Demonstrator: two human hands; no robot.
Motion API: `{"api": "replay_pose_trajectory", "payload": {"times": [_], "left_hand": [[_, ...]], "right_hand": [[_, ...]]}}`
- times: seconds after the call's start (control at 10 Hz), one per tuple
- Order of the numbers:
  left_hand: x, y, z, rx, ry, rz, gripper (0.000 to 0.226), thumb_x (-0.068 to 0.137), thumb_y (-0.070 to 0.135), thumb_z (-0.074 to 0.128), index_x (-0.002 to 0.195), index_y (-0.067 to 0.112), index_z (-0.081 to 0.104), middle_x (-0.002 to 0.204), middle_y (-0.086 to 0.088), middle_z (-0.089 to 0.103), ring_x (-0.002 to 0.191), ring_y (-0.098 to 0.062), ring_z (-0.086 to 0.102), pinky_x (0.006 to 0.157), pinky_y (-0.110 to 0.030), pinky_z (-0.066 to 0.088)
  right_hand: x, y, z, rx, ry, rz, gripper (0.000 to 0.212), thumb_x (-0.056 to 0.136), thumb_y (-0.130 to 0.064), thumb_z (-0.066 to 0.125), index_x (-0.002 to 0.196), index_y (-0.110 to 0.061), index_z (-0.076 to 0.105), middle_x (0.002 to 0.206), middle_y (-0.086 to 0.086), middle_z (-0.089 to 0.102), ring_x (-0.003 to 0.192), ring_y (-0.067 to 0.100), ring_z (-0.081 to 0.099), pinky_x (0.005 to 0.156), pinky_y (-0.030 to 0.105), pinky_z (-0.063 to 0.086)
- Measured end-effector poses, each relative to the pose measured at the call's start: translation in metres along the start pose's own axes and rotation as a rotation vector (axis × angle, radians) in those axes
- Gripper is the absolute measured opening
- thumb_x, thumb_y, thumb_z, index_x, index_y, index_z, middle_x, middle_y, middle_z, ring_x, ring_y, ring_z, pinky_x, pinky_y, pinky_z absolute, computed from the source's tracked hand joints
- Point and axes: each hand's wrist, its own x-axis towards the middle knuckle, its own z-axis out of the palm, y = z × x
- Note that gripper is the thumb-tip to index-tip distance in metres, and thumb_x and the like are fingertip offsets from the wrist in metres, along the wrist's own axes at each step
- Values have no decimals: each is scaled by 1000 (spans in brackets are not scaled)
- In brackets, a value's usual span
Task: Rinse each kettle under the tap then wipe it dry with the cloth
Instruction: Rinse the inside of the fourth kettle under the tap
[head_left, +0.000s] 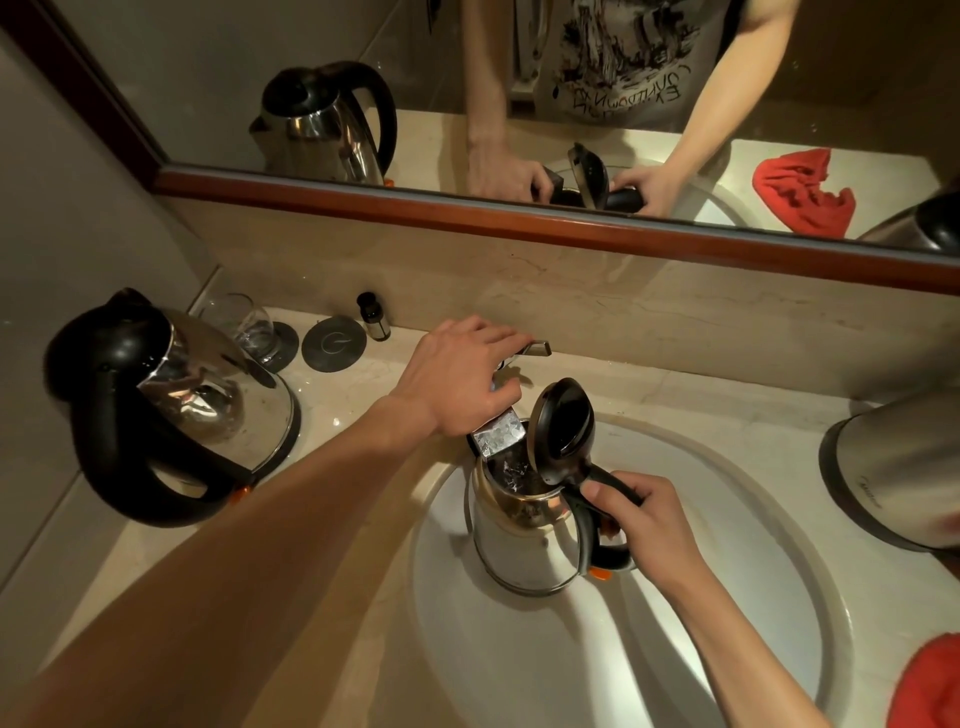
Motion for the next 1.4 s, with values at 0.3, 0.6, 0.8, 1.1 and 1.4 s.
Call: {"api": "replay_pose_trajectory", "payload": {"times": [0.3, 0.6, 0.8, 1.1, 1.4], "left_hand": [[0, -1, 0, 5, 0, 3, 65, 89, 51, 33, 148, 26, 43, 145, 6, 52, 126, -17, 45, 99, -35, 33], [0, 0, 1, 8, 0, -2, 65, 88, 51, 32, 147, 27, 43, 145, 6, 52, 126, -17, 46, 97, -34, 33], [0, 0, 0, 11, -4, -1, 66, 88, 51, 31, 148, 27, 42, 145, 6, 51, 126, -17, 45, 97, -34, 33], [-1, 0, 0, 13, -4, 2, 66, 88, 51, 31, 148, 27, 42, 146, 6, 51, 127, -17, 45, 96, -34, 32], [0, -1, 2, 12, 14, 3, 64, 89, 51, 33, 147, 26, 45, 144, 6, 53, 124, -17, 47, 93, -34, 35]], "right_hand": [[-1, -2, -2, 15, 22, 23, 64, 67, -56, 71, 68, 7, 67, 55, 9, 52, 56, 22, 49, 63, 37, 39], [0, -2, -1, 8, 14, 16, 59, 69, -56, 71, 66, 3, 69, 54, 6, 54, 55, 20, 49, 62, 35, 39], [1, 1, -2, 3, 5, 4, 67, 69, -58, 71, 73, 9, 71, 57, 16, 56, 56, 20, 51, 63, 36, 40], [1, 3, -1, 18, -5, 6, 69, 70, -56, 72, 73, 12, 66, 57, 16, 52, 56, 22, 50, 64, 38, 39], [1, 0, -1, 14, -10, 24, 55, 70, -56, 71, 67, -1, 72, 55, 5, 55, 55, 19, 49, 62, 33, 39]]}}
